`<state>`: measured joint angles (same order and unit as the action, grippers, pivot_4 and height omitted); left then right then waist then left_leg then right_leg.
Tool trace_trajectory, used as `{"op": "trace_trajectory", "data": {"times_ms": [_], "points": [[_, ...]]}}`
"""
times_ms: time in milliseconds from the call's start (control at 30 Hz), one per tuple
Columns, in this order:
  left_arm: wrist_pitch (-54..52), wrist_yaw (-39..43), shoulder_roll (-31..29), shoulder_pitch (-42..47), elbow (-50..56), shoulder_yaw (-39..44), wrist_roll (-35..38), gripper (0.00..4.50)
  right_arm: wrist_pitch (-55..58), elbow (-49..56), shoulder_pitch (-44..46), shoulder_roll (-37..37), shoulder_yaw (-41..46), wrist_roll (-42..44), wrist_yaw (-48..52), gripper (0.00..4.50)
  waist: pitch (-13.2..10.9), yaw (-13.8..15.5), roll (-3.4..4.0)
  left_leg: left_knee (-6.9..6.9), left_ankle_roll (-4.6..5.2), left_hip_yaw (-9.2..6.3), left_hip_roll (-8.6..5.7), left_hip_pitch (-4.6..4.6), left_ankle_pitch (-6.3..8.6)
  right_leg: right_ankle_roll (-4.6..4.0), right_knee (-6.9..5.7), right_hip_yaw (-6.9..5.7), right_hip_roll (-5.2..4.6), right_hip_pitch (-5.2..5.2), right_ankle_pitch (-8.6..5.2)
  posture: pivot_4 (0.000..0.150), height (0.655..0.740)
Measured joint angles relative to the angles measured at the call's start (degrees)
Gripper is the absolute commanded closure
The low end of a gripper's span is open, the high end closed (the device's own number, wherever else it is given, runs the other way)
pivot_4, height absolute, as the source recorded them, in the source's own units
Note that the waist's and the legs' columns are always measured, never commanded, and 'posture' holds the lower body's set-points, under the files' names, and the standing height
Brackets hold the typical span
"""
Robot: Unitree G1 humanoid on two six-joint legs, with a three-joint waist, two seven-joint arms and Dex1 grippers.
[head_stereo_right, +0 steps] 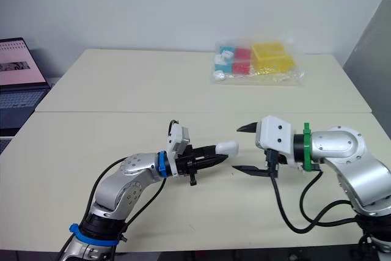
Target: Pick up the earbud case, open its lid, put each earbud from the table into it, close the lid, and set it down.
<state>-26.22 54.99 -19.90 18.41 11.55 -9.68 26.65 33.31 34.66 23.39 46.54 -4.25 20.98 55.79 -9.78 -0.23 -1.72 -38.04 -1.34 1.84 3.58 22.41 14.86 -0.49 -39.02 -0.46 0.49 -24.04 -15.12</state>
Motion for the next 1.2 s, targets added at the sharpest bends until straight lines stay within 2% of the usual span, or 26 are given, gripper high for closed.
{"op": "trace_trajectory", "data": {"times_ms": [200,433,633,733,867,967,1100,1200], "points": [[1.13,2.61,-1.27,0.14,0.03,-1.19,-0.13,3.70,-2.14,-3.38,1.42,-0.99,-2.94,-3.98,-2.14,0.00,0.00,0.06,0.00,0.01,0.00,0.05,-0.02,0.03,0.00,0.00,0.05,0.03,0.00,-0.02,0.00,0.150,0.7400],[3.15,3.86,-2.94,-0.50,0.44,-1.71,-1.01,3.70,-3.93,-7.60,4.33,-1.67,-4.38,-4.15,-1.33,0.00,-0.01,-0.01,0.01,0.06,0.00,0.04,0.01,0.04,0.00,-0.06,0.05,0.01,0.04,-0.03,-0.04,0.150,0.7400],[4.67,5.18,-3.88,-1.95,0.91,-3.51,-1.80,3.70,-2.35,-8.14,5.46,-1.93,-3.66,-3.02,-1.74,0.00,-0.01,0.08,0.00,0.05,0.00,0.04,0.02,0.05,0.00,-0.06,0.06,-0.02,0.03,-0.03,-0.04,0.150,0.7400],[6.44,5.03,-3.75,-1.93,0.17,-3.50,-2.68,3.70,0.08,-7.70,5.47,-1.42,-2.49,0.15,-0.55,0.00,-0.01,0.10,0.00,0.05,0.00,0.03,0.01,0.05,0.00,-0.06,0.05,-0.02,0.03,-0.03,-0.03,0.150,0.7400],[8.07,3.46,-2.95,-1.86,-1.70,-3.39,-3.66,3.70,5.56,-5.32,3.74,2.02,2.40,6.61,1.49,0.00,-0.01,0.14,0.00,0.05,0.01,0.02,0.01,0.09,0.01,-0.05,0.08,-0.03,0.02,-0.03,-0.04,0.150,0.7400],[10.40,1.99,-2.92,-2.19,-3.01,-3.15,-5.29,3.70,11.86,-4.59,-0.83,4.89,11.17,10.63,-0.24,0.00,-0.02,0.38,-0.01,0.05,0.01,0.02,0.00,0.14,0.01,-0.06,0.12,-0.06,-0.01,-0.03,-0.03,0.150,0.7400],[14.30,1.86,-3.90,-4.09,-3.23,-3.12,-8.05,3.70,22.00,-4.22,-10.29,9.05,19.04,7.02,-9.74,0.00,-0.01,0.33,-0.02,0.06,0.01,0.06,-0.01,0.13,0.01,-0.05,0.13,-0.03,-0.07,-0.04,-0.04,0.150,0.7400],[14.37,1.97,-4.14,-5.07,-3.15,-3.55,-8.66,3.70,29.03,-3.05,-15.54,7.50,20.98,4.96,-16.41,0.00,0.00,0.14,0.01,0.07,0.01,0.05,0.02,0.09,0.01,-0.05,0.06,0.03,-0.07,-0.06,-0.03,0.150,0.7400]]}}
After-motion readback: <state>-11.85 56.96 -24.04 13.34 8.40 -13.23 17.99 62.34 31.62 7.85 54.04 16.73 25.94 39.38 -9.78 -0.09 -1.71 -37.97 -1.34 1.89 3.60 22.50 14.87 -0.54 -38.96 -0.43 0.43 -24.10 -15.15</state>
